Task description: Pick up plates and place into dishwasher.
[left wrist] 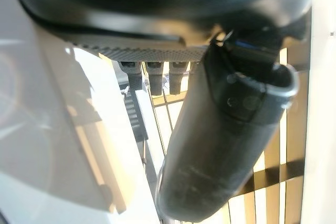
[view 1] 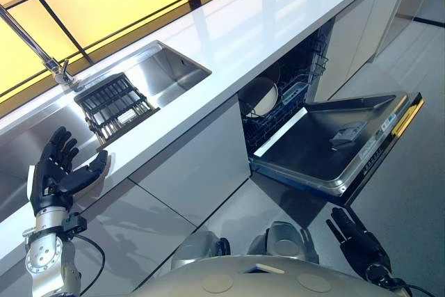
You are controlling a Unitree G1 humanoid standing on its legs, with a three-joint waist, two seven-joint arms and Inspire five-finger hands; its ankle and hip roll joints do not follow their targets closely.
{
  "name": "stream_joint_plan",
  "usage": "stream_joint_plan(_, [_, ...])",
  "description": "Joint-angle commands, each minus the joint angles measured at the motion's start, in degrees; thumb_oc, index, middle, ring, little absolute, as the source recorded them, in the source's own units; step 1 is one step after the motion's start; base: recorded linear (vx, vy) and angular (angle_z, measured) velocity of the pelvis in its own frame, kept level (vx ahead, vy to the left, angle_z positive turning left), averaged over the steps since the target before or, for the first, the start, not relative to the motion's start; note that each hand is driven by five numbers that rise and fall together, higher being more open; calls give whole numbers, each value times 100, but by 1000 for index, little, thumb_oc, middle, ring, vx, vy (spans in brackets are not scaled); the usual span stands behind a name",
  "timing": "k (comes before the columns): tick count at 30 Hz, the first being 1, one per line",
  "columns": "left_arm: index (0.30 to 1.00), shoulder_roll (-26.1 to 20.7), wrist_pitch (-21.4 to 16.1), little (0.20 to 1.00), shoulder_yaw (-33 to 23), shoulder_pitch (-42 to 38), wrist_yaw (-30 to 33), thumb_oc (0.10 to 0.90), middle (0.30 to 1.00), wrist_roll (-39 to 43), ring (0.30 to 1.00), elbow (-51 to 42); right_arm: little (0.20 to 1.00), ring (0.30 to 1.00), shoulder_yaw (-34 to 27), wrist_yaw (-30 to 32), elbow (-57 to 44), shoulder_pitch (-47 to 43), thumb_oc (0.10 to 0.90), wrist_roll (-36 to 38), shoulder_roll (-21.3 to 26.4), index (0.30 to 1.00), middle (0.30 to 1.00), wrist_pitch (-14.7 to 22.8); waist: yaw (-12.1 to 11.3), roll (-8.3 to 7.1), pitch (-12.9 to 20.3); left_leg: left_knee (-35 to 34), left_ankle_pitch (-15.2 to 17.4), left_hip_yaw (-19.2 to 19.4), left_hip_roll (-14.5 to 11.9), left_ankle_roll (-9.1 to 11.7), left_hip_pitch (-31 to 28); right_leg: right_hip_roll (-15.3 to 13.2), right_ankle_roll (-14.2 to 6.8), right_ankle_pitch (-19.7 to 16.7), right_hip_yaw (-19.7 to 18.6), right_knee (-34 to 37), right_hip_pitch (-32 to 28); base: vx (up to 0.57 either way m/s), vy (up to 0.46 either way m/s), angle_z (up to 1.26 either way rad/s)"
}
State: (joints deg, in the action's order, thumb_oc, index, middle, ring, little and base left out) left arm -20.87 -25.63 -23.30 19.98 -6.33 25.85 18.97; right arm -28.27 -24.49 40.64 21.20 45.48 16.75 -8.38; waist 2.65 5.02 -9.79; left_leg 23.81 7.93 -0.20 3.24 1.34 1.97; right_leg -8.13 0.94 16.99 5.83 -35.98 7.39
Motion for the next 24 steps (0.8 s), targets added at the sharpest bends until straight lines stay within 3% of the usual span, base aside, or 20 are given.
stream_joint_plan(1, [900,-402,-636,900,-522,-69,429,800,900,97,900,-295,900,900,-4,584,-397,-300,800,-1718,69,900,900,641,-141,-15,-141,-664,-96,124,300,-481,-205,242,-182,-737,20,818,-49,-158,-54,5])
stream_joint_plan(2, [900,-429,-675,900,-535,-129,488,800,900,66,900,-341,900,900,69,700,-292,-293,800,-2501,117,900,900,739,-139,-36,-121,-771,-118,118,303,-483,-249,253,-200,-767,37,952,-102,-197,-72,1])
stream_joint_plan(5, [900,-569,-734,900,-578,-355,631,800,900,37,900,-446,900,900,372,847,258,-305,800,-3937,310,900,900,1222,-144,-84,-57,-1072,-180,54,308,-493,-384,296,-250,-863,54,1319,-249,-181,-73,4])
stream_joint_plan(8, [900,-712,-738,900,-485,-590,956,800,900,-24,900,-709,900,900,676,1162,663,-387,800,-4551,450,900,900,1543,-161,-106,2,-1344,-241,-27,319,-492,-496,349,-294,-968,84,1624,-374,-228,-81,13])
stream_joint_plan(10, [900,-867,-619,900,-374,-839,1269,800,900,-83,900,-957,900,900,853,1362,655,-493,800,-4143,515,900,900,1215,-161,-107,65,-1586,-302,-106,329,-479,-560,417,-307,-1013,112,1897,-492,-261,-82,2])
stream_joint_plan(12, [900,-915,-524,900,-277,-1101,1465,800,900,-196,900,-1094,900,900,872,1461,836,-661,800,-3945,520,900,900,1124,-151,-81,125,-1826,-376,-148,330,-488,-628,469,-305,-1043,143,2074,-573,-226,-50,6])
stream_joint_plan(17, [900,-1057,-325,900,-156,-1629,1687,800,900,-243,900,-1267,900,900,822,1768,997,-904,800,-3713,475,900,900,1424,-82,-29,335,-2321,-521,-116,295,-471,-806,535,-353,-1114,169,2360,-762,-175,-18,4])
stream_joint_plan(24, [900,-1259,4,900,-217,-2076,1736,800,900,-364,900,-1184,900,900,589,2135,1132,-1108,800,-3646,373,900,900,1410,30,-45,700,-2522,-478,67,266,-470,-996,597,-411,-1220,114,2742,-936,-82,17,-4])
